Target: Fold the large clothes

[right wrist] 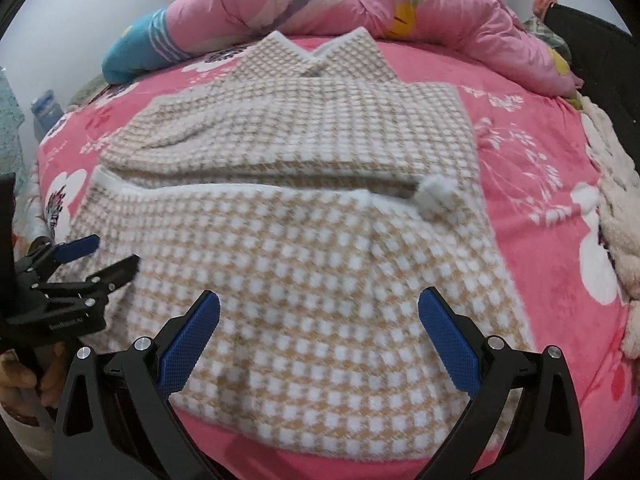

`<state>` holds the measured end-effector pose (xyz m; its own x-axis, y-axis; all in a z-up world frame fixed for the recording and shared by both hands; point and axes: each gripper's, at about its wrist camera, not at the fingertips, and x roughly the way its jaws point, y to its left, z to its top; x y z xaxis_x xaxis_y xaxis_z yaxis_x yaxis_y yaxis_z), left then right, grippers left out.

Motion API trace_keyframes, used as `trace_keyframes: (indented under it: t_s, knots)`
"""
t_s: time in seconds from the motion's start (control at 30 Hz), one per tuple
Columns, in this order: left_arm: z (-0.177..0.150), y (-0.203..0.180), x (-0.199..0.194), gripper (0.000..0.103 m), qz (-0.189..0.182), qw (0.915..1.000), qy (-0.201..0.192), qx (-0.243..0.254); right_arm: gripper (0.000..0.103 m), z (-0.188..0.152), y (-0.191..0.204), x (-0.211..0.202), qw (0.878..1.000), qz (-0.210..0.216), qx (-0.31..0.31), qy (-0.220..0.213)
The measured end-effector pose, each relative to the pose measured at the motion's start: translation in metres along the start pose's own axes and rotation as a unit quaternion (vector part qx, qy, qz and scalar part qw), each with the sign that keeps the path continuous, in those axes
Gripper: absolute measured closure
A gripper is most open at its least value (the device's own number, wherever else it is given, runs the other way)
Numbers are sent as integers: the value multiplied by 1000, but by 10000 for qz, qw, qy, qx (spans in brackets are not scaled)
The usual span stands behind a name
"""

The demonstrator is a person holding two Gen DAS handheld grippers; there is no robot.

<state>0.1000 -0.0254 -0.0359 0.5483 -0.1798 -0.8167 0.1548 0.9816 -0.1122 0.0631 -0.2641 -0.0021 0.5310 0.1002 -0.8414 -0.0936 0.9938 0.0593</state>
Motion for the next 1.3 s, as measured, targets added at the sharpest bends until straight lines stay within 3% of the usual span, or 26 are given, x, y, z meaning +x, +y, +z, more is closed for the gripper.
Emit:
trace_keyframes:
  t_s: [0.43, 1.3]
  knots:
    - [1, 0, 2, 11, 4, 10000, 15, 3, 6, 9, 6, 39, 9987, 372, 173, 303]
    - [3, 0, 3, 10, -7, 10000, 39, 26, 6, 7, -1, 45, 9970, 594, 272, 420]
